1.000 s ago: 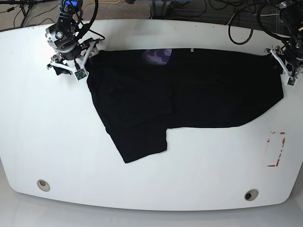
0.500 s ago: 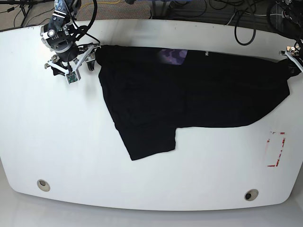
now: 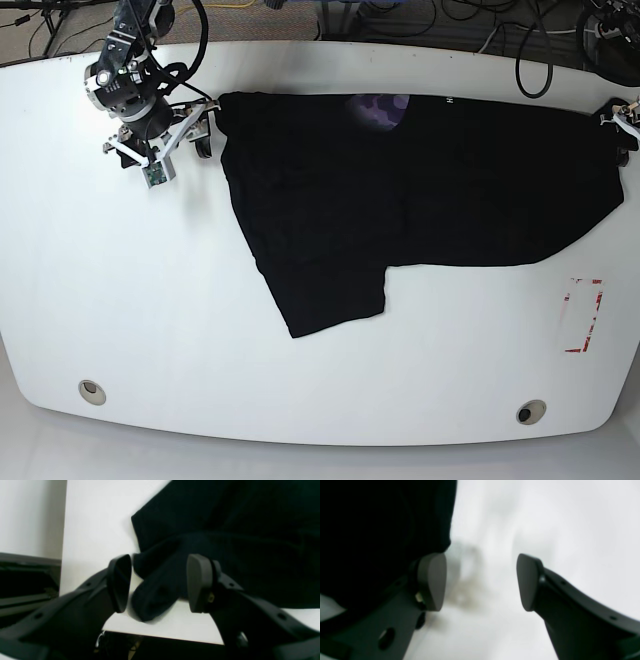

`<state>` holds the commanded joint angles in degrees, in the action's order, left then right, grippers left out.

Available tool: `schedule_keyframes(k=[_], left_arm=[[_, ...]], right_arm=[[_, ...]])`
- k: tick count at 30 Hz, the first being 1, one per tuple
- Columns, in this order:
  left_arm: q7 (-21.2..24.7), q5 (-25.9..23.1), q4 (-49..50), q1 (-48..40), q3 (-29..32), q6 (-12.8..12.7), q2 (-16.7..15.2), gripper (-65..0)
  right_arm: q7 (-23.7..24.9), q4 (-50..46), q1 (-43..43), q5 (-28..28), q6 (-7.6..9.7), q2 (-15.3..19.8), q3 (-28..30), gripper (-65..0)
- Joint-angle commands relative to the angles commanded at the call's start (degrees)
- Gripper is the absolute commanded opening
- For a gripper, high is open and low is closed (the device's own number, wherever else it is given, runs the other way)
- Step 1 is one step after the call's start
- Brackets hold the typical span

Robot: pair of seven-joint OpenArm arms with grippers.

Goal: Layout the t-shirt on the table in an organized manner, then fold the t-shirt properly
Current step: 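Release the shirt with the right gripper and open it, then move the right gripper onto the shirt's side edge and grasp it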

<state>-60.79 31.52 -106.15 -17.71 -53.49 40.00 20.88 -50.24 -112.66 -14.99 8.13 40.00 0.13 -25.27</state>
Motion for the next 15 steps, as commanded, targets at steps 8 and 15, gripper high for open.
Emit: schedule_keyframes(k=[8, 15], left_arm=[[0.00, -0.35, 0.35, 2.73, -4.13, 0.00, 0.09, -31.8], [0.09, -10.37, 0.53, 10.20, -2.73, 0.00, -0.09, -31.8]], right_arm=[[0.00, 5.19, 3.78, 0.00, 0.00, -0.53, 2.20, -24.1], [0.00, 10.99, 8.18, -0.09, 0.00, -0.44, 2.73, -24.1]])
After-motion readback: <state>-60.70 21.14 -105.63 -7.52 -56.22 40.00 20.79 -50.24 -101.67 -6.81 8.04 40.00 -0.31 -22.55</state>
